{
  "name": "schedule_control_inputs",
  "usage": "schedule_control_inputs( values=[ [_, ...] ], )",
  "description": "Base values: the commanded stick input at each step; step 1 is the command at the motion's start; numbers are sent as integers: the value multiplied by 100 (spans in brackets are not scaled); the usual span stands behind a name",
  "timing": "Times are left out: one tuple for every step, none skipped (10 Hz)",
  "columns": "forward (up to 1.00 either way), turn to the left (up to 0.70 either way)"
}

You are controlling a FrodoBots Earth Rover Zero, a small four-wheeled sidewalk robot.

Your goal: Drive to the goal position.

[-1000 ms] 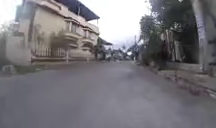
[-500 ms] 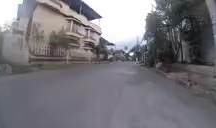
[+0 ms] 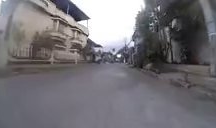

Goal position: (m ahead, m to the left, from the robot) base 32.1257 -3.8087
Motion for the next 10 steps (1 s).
schedule_control_inputs(
  values=[
    [100, 0],
    [100, 0],
    [100, 0],
    [100, -7],
    [100, -38],
    [100, -40],
    [100, -40],
    [100, -40],
    [100, -40],
    [100, -40]
  ],
)
